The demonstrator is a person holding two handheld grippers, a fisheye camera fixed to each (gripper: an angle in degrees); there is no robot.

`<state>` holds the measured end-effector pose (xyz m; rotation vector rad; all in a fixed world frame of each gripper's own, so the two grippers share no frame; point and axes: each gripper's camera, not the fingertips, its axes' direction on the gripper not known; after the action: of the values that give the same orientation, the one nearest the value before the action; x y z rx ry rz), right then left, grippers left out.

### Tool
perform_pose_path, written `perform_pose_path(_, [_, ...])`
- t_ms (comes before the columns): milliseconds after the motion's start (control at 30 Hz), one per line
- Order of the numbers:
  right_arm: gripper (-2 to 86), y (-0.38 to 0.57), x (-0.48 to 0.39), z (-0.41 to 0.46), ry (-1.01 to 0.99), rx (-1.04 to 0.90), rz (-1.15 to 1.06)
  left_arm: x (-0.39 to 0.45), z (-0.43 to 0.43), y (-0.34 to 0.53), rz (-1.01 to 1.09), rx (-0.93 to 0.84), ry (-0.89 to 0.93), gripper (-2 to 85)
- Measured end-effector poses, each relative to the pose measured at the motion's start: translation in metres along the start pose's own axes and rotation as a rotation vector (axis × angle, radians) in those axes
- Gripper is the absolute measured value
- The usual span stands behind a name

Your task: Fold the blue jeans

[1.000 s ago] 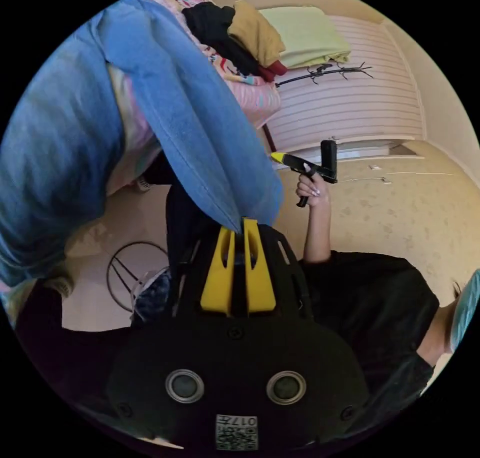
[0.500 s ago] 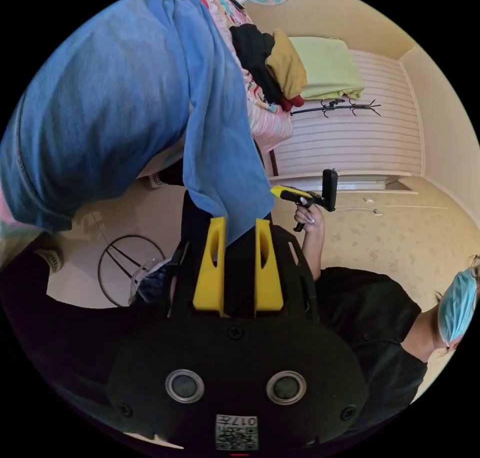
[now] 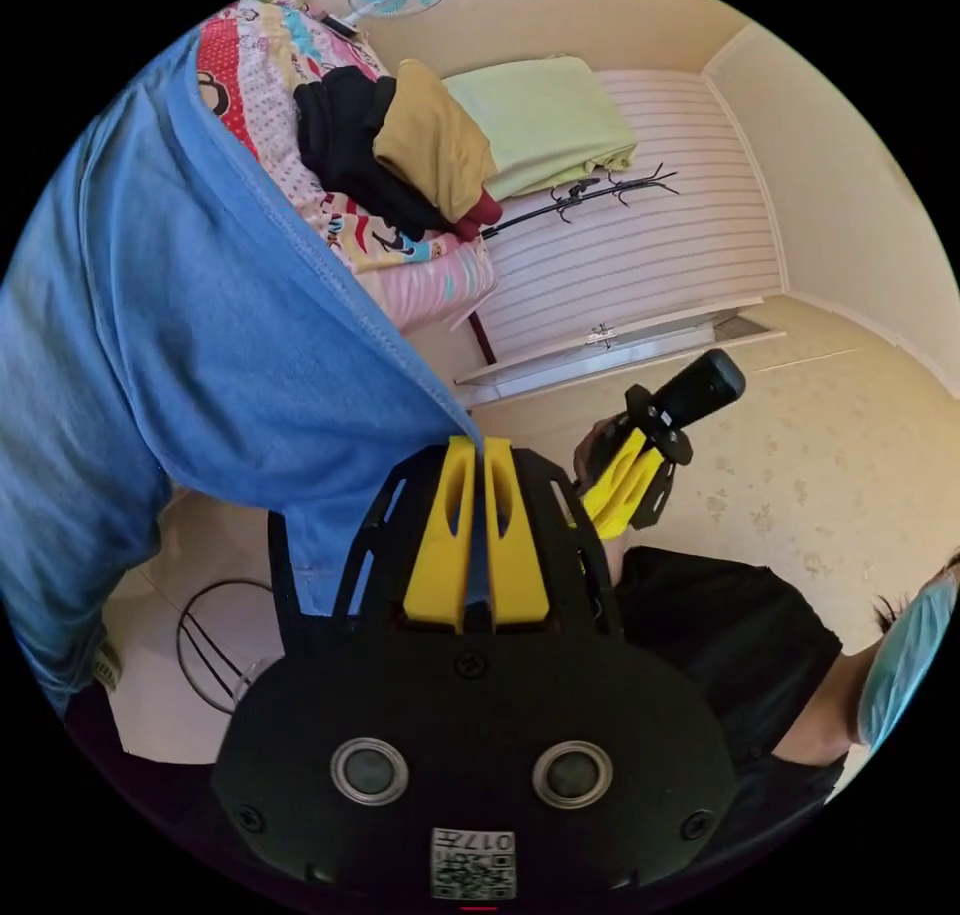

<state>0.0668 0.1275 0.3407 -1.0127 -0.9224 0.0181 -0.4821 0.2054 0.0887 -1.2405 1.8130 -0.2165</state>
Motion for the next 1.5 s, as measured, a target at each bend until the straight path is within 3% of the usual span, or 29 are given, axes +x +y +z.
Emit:
perform_pose_path(100, [6.4, -0.056, 0.066, -0.036, 0.152, 0.212, 0.202, -0.003, -0.007, 0.004, -0.009, 0.033, 0.011, -0.8])
perform_pose_path(200, [11.1, -0.143, 0.141, -0.003, 0.428, 0.130, 0.363, -0.002, -0.004, 0.003, -0.016, 0.044, 0.029, -0.9])
perform_pose_path(267, [12.4, -0.186, 0.196, 0.032, 0.480, 0.052, 0.454, 0.003, -0.002, 0.001, -0.016, 0.068, 0.024, -1.0])
perform_pose_path(400, [12.0, -0.236, 0.301, 0.118, 0.368, -0.184, 0.575, 0.008, -0.009, -0.001, -0.034, 0.108, 0.037, -1.0])
perform_pose_path(467, [9.3, -0.245, 0.320, 0.127, 0.419, -0.154, 0.660, 0.006, -0.027, 0.003, -0.043, 0.142, 0.094, -0.9])
perform_pose_path(500, [5.8, -0.254, 0.319, 0.121, 0.428, -0.052, 0.684, 0.004, -0.034, 0.006, -0.049, 0.153, 0.110, -0.9])
perform_pose_path(633, [3.4, -0.308, 0.281, 0.135, 0.182, 0.159, 0.477, -0.018, -0.096, 0.060, -0.119, 0.300, 0.146, -0.9])
perform_pose_path(700, [3.7, -0.351, 0.257, 0.184, 0.020, 0.083, 0.366, -0.025, -0.115, 0.093, -0.153, 0.360, 0.078, -0.9])
perform_pose_path(800, [5.2, -0.380, 0.243, 0.260, -0.065, -0.044, 0.312, -0.051, -0.130, 0.135, -0.268, 0.377, -0.014, -0.8])
perform_pose_path(933, [10.3, -0.380, 0.249, 0.320, -0.041, -0.215, 0.312, -0.102, -0.136, 0.175, -0.472, 0.396, 0.018, 0.2])
perform_pose_path(1100, [13.3, -0.339, 0.214, 0.267, -0.165, -0.142, 0.186, -0.111, -0.150, 0.193, -0.502, 0.387, -0.030, 10.4])
perform_pose_path(1267, [12.5, -0.248, 0.181, 0.189, 0.029, -0.073, 0.185, -0.082, -0.186, 0.179, -0.426, 0.602, -0.390, 11.9])
perform_pose_path(1367, [12.3, -0.175, 0.181, 0.170, 0.255, -0.080, 0.324, -0.096, -0.179, 0.127, -0.352, 0.583, -0.446, 12.9])
perform_pose_path(1433, [12.5, -0.138, 0.181, 0.177, 0.276, -0.086, 0.380, -0.106, -0.169, 0.095, -0.335, 0.575, -0.549, 13.3])
perform_pose_path(1500, [12.1, -0.111, 0.160, 0.185, 0.250, 0.024, 0.340, -0.115, -0.152, 0.066, -0.350, 0.528, -0.659, 13.0])
